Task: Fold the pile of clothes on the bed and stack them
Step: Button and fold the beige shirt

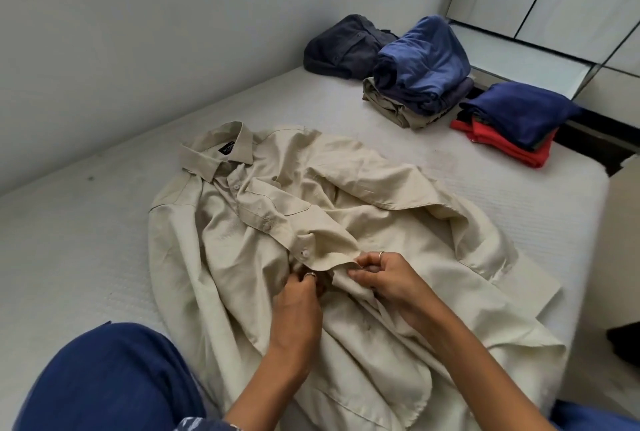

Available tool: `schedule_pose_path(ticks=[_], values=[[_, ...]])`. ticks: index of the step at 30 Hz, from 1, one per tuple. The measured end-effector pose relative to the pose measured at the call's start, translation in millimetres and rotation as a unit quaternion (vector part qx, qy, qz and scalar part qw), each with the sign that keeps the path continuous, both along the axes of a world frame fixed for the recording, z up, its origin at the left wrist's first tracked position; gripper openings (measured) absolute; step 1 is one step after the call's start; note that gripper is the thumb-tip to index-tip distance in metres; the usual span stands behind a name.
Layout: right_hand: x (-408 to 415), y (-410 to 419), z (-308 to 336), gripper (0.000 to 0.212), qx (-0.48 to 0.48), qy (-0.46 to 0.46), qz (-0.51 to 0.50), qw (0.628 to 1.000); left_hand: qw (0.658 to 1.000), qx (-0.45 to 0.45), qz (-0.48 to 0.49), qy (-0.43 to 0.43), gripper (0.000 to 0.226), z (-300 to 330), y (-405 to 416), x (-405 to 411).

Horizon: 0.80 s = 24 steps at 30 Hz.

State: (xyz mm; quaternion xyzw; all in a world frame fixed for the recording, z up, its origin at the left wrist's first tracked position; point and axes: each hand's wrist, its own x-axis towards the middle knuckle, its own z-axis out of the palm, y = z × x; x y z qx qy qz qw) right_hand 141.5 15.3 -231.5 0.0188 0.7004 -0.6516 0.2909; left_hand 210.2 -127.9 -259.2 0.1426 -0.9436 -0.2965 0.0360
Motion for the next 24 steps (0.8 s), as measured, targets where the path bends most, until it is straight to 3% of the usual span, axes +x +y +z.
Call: schedule_pose_path(ticks=[4, 8, 15, 20, 24], values=[[16, 5, 18, 0.01, 0.001, -0.006, -0.024, 1.0, 0.999, -0.024, -0.018, 0.022, 0.015, 1, 5, 12], [32, 14, 34, 0.016, 0.053, 0.036, 0.048, 0.997, 0.992, 0.126, 0.001, 0.012, 0.017, 2, 8, 21], [55, 26, 49, 0.012, 0.081, 0.039, 0.12, 0.989, 0.958, 0.274, 0.084, 0.029, 0.017, 35, 1, 64], [73, 20, 52, 0.012, 0.157, 0.068, 0.073, 0.983, 0.899, 0.415, 0.14, 0.017, 0.019, 49, 1, 86], [83, 14, 55, 0.014, 0.158, 0.096, 0.037, 0.982, 0.903, 0.411, 0.115, 0.04, 0.014, 62, 0, 93]])
